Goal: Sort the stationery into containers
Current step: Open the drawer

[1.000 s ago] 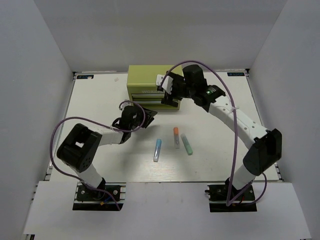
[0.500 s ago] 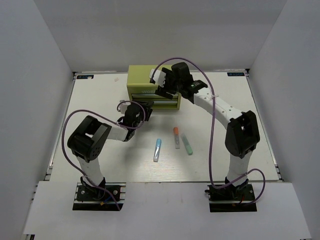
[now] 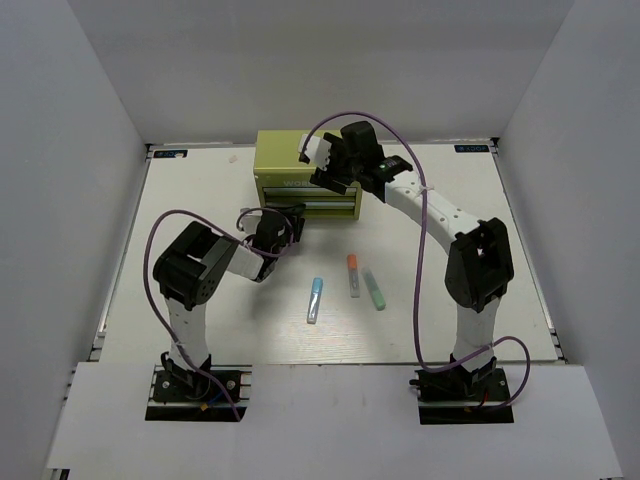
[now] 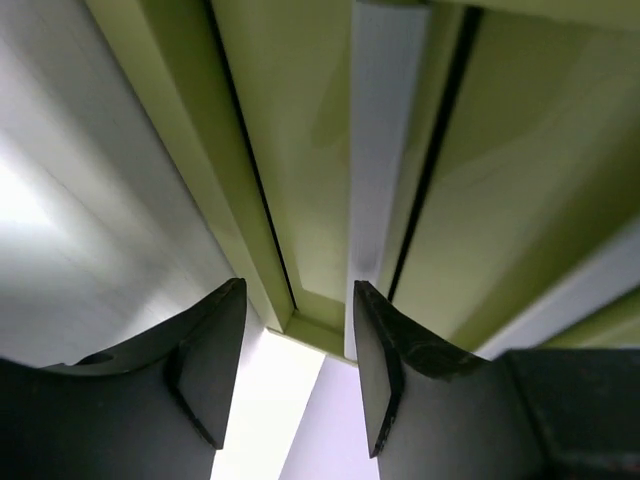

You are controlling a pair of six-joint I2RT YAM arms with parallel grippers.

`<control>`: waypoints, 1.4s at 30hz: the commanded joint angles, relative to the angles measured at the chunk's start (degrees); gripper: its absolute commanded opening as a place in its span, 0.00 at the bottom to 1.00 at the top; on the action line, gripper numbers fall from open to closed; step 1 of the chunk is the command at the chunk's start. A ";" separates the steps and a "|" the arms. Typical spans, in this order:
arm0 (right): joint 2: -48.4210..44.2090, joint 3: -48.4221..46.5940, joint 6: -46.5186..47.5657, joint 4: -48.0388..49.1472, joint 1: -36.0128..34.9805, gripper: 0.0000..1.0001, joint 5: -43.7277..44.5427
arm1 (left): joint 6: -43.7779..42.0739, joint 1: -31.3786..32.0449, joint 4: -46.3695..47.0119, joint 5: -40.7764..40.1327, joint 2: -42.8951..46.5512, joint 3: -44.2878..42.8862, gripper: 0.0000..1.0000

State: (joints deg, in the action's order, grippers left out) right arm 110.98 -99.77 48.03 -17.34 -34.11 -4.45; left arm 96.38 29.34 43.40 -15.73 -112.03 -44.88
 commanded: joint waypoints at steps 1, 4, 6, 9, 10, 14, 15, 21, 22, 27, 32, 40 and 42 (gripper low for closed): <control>0.12 -0.61 -0.66 -3.57 0.62 0.75 -0.47 | 1.70 -0.16 3.97 -3.60 -0.21 -1.96 0.56; -0.58 0.71 -0.66 -3.92 0.53 0.74 -0.65 | 1.71 -0.16 6.34 -3.61 -1.61 -2.57 0.55; -0.59 1.24 -0.48 -3.75 0.62 0.74 -0.65 | 1.71 -0.16 9.67 -2.83 -2.31 -2.58 0.49; -0.85 1.77 -0.48 -3.75 0.80 0.74 -0.74 | 1.18 -0.16 19.56 -0.89 -4.16 -0.48 0.43; -0.85 1.85 -0.48 -3.92 0.80 0.74 -0.74 | 1.18 -0.16 22.23 0.07 -5.38 0.14 0.39; -0.24 1.85 -0.48 -3.84 0.62 0.74 -0.74 | 0.57 -0.16 29.81 1.84 -8.20 0.85 0.38; -0.32 1.77 -0.48 -3.84 0.88 0.74 -0.65 | 0.57 -0.16 29.82 1.84 -8.21 0.33 0.41; 0.11 1.85 -0.31 -3.66 0.97 0.74 -0.30 | -0.75 -0.16 23.78 1.84 -7.60 -2.74 0.62; 0.20 1.86 -0.39 -3.66 1.06 0.74 -0.30 | -0.75 -0.16 22.19 1.84 -7.59 -3.28 0.62; -0.06 1.59 -0.75 -3.66 0.89 0.75 -0.30 | -1.37 -0.16 15.23 1.22 -6.98 -5.73 0.60; -0.50 2.21 -0.75 -3.31 1.06 0.75 0.23 | -1.98 -0.16 5.40 0.70 -5.75 -8.90 0.47; -0.50 2.21 -0.83 -2.96 1.15 0.75 0.49 | -3.74 -0.16 -1.90 -2.47 -4.61 -11.89 0.39; -0.41 2.12 -0.83 -3.14 1.15 0.75 0.40 | -4.97 -0.16 -2.44 -2.47 -4.60 -11.89 0.34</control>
State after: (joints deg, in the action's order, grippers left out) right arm 110.85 -99.42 48.40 -17.15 -33.78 -4.89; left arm 94.02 30.22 47.35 -13.52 -117.95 -53.01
